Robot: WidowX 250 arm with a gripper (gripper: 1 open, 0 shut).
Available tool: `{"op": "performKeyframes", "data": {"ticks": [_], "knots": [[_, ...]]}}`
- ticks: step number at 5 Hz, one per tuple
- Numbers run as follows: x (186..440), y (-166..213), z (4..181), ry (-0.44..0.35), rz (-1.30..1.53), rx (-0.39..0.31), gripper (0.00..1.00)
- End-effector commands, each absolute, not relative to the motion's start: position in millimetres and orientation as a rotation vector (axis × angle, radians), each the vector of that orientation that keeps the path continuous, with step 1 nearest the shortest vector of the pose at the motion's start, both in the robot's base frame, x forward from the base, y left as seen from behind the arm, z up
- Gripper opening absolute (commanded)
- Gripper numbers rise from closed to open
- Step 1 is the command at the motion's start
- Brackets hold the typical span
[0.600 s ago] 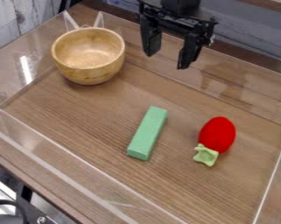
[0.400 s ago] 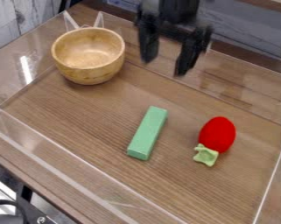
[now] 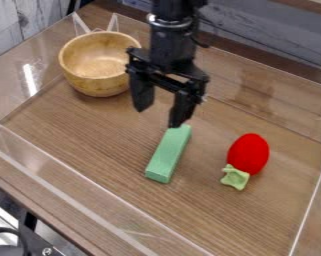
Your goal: Put the green block in the brown bowl
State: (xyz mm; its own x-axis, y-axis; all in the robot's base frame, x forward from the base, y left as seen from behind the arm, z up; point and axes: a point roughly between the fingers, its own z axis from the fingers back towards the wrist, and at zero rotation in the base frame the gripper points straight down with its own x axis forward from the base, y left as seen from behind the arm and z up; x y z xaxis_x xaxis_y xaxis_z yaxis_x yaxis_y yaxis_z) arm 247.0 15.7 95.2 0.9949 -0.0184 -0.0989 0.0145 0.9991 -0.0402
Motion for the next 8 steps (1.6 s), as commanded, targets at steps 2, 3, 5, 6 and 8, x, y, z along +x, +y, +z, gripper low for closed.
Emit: {"op": "performKeyframes", "data": {"ticks": [2, 3, 5, 6, 8], "knots": [[244, 20, 91.9, 0.006, 0.005, -0.062, 1.00], [241, 17, 82.9, -0.011, 0.014, -0.076, 1.00], [240, -1, 73.0, -0.045, 0.071, -0.094, 1.00], [245, 2, 71.2, -0.054, 0.054, -0.102, 1.00], [245, 10, 61.7, -0.063, 0.112, -0.109, 1.00]]}}
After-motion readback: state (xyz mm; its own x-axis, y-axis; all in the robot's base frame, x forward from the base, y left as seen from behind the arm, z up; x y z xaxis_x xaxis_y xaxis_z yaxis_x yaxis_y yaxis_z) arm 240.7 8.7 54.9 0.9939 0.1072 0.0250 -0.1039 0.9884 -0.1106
